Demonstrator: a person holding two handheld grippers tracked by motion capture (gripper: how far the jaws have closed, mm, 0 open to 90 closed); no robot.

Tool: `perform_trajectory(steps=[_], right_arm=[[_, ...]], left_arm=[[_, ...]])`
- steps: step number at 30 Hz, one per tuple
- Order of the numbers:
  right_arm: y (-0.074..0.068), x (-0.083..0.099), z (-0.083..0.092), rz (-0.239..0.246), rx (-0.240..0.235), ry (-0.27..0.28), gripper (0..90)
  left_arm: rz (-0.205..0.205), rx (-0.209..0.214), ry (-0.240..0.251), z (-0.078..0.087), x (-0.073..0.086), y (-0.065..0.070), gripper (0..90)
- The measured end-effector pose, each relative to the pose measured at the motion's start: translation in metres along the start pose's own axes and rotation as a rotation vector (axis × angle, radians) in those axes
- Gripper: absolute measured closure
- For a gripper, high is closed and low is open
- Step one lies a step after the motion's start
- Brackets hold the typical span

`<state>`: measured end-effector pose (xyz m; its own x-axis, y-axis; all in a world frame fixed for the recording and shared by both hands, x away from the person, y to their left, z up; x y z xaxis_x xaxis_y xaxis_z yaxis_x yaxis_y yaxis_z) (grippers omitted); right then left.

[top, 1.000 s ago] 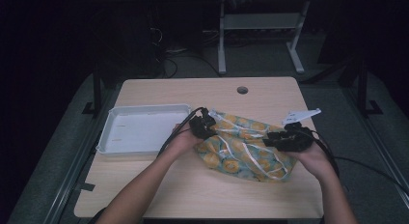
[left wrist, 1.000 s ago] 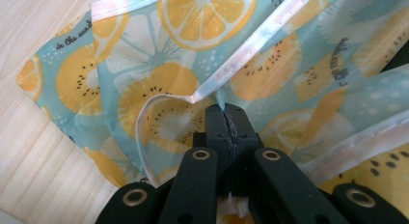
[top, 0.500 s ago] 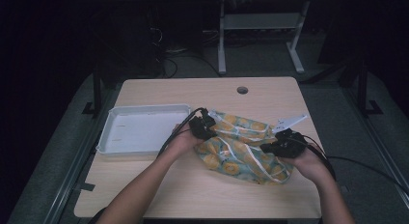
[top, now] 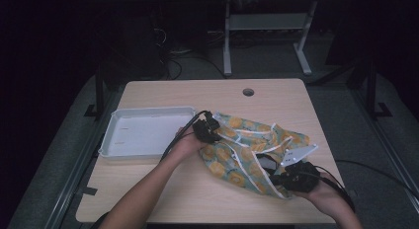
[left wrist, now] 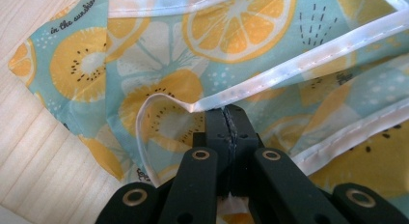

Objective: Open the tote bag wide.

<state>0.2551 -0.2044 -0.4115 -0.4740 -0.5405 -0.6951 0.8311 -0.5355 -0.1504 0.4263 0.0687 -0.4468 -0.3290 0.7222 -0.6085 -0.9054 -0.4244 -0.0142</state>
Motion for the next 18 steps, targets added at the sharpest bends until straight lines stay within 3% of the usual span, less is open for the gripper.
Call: perform_trajectory(steps=[8,13,18], right_arm=[[0.006,0.016,-0.016,-0.033,-0.003,-0.056,89.8],[0.003,0.022,-0.031,-0.007,-0.001,-0.12,89.7],[0.002,0.025,-0.035,0.008,0.015,-0.144,89.7]], left_arm=[[-0.003,0.001,0.001,-0.002,0.003,0.0,89.8],[0.002,0.002,0.005,-0.003,0.003,0.002,89.6],[0.002,0.001,0.006,-0.004,0.004,0.003,89.2]])
Point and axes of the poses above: each handheld gripper's, and its own axes: z roughly backward along the jaws, x roughly out of its underside, y roughly to its right, the point moved 1 cm from there along -z, roughly forward along the jaws, and after that the axes turned 7 degrees about y, right-handed, at the moved point
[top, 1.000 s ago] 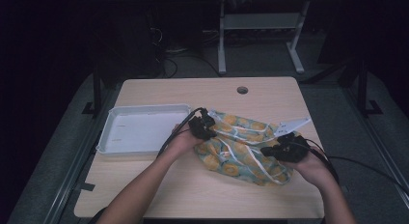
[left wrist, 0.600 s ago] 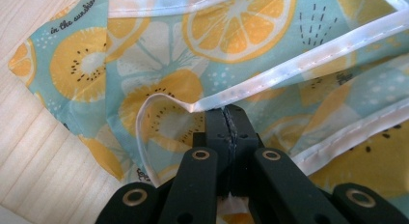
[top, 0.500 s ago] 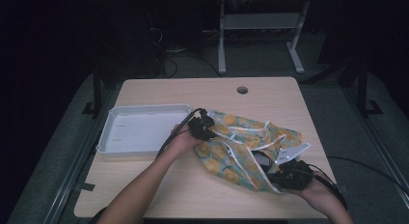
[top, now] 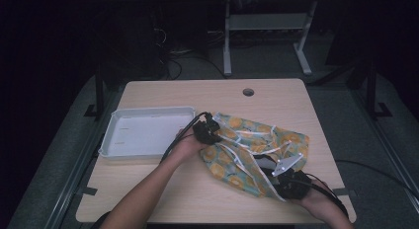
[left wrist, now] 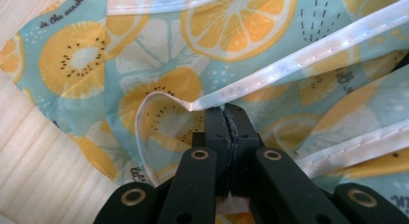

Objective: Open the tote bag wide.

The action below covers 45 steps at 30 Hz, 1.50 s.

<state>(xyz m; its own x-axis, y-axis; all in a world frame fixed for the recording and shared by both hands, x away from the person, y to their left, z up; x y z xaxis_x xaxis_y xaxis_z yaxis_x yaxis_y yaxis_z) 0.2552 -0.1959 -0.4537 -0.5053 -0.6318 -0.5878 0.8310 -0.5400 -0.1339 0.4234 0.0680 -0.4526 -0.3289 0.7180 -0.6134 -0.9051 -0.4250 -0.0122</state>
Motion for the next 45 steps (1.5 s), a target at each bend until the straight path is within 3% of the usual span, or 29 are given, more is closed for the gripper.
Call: perform_trajectory(steps=[5,9,15,22,25,32,35,39,44,45], right_arm=[[-0.002,0.001,-0.005,0.009,0.006,-0.025,89.5],[-0.003,0.0,0.0,0.0,0.02,-0.012,85.1],[-0.001,-0.007,0.034,-0.032,0.079,0.1,75.3],[0.012,-0.02,0.061,-0.044,0.171,0.213,73.9],[0.025,-0.028,0.06,-0.055,0.201,0.228,72.3],[0.051,-0.043,0.049,-0.091,0.222,0.255,70.1],[0.052,-0.049,0.051,-0.107,0.195,0.273,69.9],[0.046,-0.046,0.051,-0.078,0.193,0.262,68.4],[0.058,-0.045,0.057,-0.11,0.25,0.305,82.5],[0.06,-0.046,0.055,-0.117,0.24,0.296,83.4]], left_arm=[[-0.004,-0.003,-0.001,-0.003,0.001,0.002,89.2],[-0.009,0.0,-0.005,-0.003,0.002,0.002,89.1],[-0.016,-0.001,-0.002,-0.003,0.002,0.002,89.1],[-0.019,0.002,0.001,-0.003,0.002,0.001,89.1],[-0.015,-0.001,0.007,-0.003,0.002,0.002,89.1],[-0.02,0.004,0.006,-0.003,0.002,0.001,89.2],[-0.019,0.006,0.006,-0.002,0.002,0.001,89.2],[-0.019,0.006,0.009,-0.003,0.003,0.001,89.1],[-0.023,0.003,0.005,-0.003,0.002,0.002,89.2],[-0.022,0.003,0.006,-0.003,0.002,0.001,89.2]])
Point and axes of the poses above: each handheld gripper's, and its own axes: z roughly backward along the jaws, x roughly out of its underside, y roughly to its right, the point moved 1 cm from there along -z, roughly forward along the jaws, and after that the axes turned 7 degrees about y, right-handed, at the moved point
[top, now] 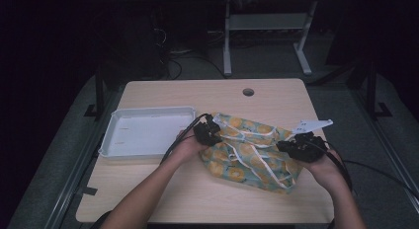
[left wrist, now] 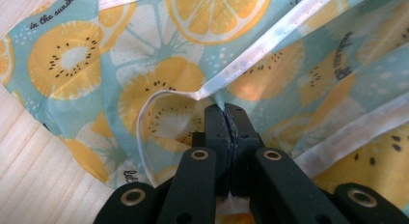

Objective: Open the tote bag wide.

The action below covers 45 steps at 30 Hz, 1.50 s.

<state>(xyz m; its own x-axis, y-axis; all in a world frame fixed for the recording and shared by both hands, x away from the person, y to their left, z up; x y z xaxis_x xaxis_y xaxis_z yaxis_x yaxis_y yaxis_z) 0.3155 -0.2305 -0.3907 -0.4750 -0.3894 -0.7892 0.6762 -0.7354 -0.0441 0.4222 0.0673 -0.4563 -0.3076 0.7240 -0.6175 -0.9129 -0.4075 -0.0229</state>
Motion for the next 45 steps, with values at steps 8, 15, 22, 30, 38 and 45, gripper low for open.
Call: perform_trajectory(steps=[8,15,22,30,38,45], right_arm=[[-0.015,0.011,-0.018,0.047,-0.134,-0.115,89.6],[-0.032,0.025,-0.012,0.073,-0.202,-0.15,89.6],[-0.043,0.037,-0.019,0.096,-0.228,-0.191,89.6],[-0.045,0.036,-0.022,0.099,-0.233,-0.196,89.6],[-0.046,0.034,-0.022,0.096,-0.241,-0.197,89.6],[-0.045,0.034,-0.024,0.097,-0.25,-0.199,89.6]], left_arm=[[0.002,0.006,0.0,0.001,0.001,0.0,89.2],[0.009,0.008,0.001,0.001,0.001,0.0,88.1],[0.06,0.0,0.058,0.013,-0.001,-0.006,70.2],[0.101,0.013,0.185,0.05,-0.017,-0.011,59.6],[0.023,0.196,0.213,0.058,-0.035,0.025,53.4],[-0.045,0.291,0.192,0.045,-0.042,0.045,48.4]])
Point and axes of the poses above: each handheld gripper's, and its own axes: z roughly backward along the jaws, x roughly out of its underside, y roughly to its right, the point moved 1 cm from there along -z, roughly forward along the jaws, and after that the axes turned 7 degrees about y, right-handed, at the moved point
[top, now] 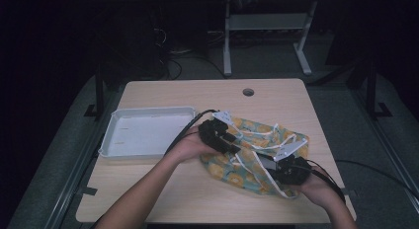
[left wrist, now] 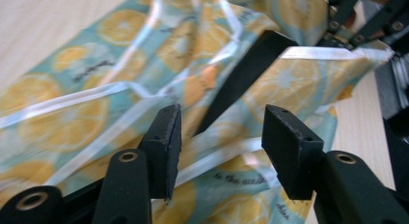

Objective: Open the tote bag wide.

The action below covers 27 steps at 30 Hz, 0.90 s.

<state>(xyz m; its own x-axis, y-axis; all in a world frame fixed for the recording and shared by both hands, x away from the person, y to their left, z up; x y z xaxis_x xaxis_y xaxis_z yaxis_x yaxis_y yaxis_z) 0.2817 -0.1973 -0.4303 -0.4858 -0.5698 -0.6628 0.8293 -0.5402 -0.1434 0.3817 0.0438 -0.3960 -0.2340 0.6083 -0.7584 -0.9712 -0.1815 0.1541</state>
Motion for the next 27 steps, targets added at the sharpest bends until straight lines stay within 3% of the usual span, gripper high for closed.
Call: perform_trajectory(steps=[4,6,11,12,18,20,27], right_arm=[[0.001,0.0,-0.001,-0.006,0.0,-0.005,89.6],[0.001,0.0,-0.002,-0.002,-0.002,-0.002,89.7],[0.001,0.0,-0.002,0.0,-0.005,-0.002,89.6],[0.001,0.0,-0.002,-0.001,-0.005,-0.002,89.7],[0.0,0.002,0.0,-0.009,-0.007,-0.001,89.7],[0.0,0.002,0.001,-0.003,-0.008,-0.002,89.7],[-0.002,0.004,-0.002,-0.009,-0.019,-0.019,89.7]], left_arm=[[-0.048,0.006,-0.043,-0.012,0.002,0.004,47.6],[-0.067,0.003,-0.049,-0.015,0.003,0.006,52.0],[-0.104,0.031,-0.061,-0.014,0.002,0.011,87.1],[-0.105,0.034,-0.061,-0.013,0.002,0.012,89.9],[-0.099,0.053,-0.07,0.008,0.01,0.019,90.0],[-0.077,0.061,-0.073,0.016,0.018,0.021,90.0],[-0.057,0.054,-0.117,0.03,0.049,0.027,90.0]])
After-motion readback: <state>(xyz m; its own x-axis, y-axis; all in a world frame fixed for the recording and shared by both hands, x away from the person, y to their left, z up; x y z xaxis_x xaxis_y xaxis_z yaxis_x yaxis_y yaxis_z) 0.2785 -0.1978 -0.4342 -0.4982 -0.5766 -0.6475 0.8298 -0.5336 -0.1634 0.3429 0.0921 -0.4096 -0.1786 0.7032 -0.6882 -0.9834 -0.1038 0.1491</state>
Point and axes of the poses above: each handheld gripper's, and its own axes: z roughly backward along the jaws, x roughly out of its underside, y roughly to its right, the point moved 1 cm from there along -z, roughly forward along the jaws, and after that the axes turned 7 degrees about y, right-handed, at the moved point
